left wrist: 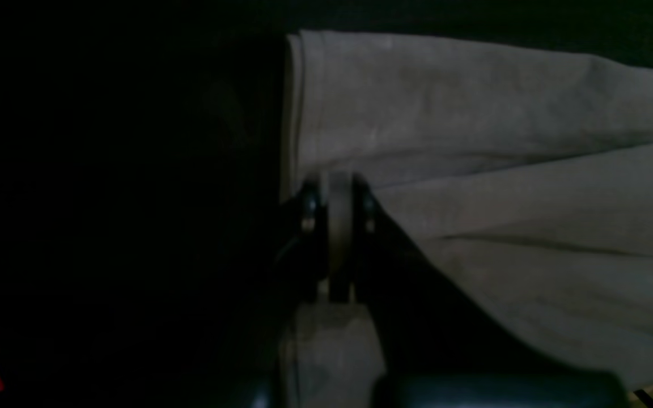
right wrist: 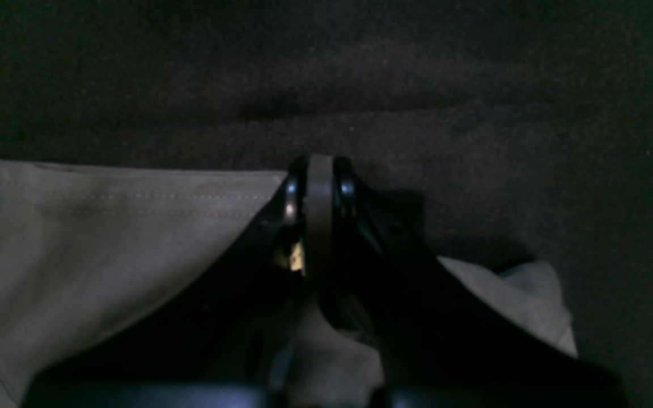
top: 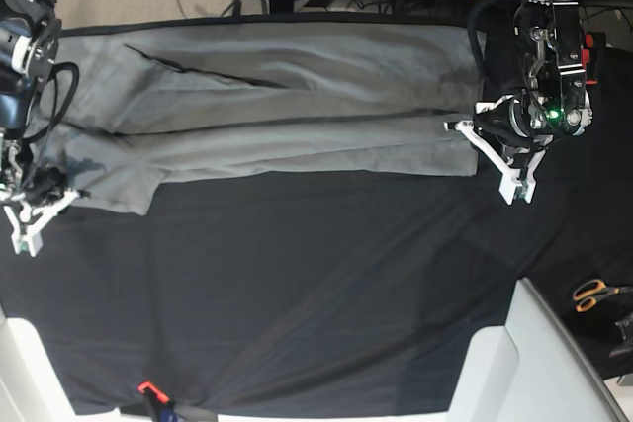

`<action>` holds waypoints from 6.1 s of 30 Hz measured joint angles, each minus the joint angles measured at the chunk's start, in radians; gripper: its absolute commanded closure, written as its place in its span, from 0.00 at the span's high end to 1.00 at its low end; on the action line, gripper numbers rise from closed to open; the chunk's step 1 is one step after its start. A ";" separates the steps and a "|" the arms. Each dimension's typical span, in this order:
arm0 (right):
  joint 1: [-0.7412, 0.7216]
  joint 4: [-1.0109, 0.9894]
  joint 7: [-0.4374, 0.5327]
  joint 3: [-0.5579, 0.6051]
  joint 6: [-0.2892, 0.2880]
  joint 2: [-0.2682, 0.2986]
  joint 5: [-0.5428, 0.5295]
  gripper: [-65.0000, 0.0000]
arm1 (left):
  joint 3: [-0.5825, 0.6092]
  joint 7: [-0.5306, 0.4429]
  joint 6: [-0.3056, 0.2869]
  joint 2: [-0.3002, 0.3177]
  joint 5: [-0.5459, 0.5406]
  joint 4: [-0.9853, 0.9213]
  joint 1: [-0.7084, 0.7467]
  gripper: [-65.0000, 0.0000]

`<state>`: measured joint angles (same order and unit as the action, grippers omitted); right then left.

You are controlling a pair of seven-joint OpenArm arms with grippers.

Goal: Fold the T-shirt properly

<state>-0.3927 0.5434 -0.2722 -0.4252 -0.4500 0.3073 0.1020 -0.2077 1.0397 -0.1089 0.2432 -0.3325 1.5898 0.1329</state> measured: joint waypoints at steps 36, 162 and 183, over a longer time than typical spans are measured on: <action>0.510 0.954 -0.523 -0.005 -0.067 -0.148 0.001 0.01 | 0.056 0.001 0.000 0.034 0.009 0.002 0.030 0.00; 0.691 1.099 -0.329 -0.188 -0.063 -0.310 0.007 0.73 | -0.275 -0.319 -0.592 0.017 -0.318 -0.495 0.027 0.00; 0.680 1.100 -0.331 -0.192 -0.063 -0.310 0.006 0.73 | -0.262 -0.201 -0.436 -0.109 -0.322 0.048 0.199 0.00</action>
<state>0.2874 1.6432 -0.6033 -0.6167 -0.5125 -0.0029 0.1085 -0.4694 0.8387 -0.5446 0.1341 -0.6540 1.6382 0.3317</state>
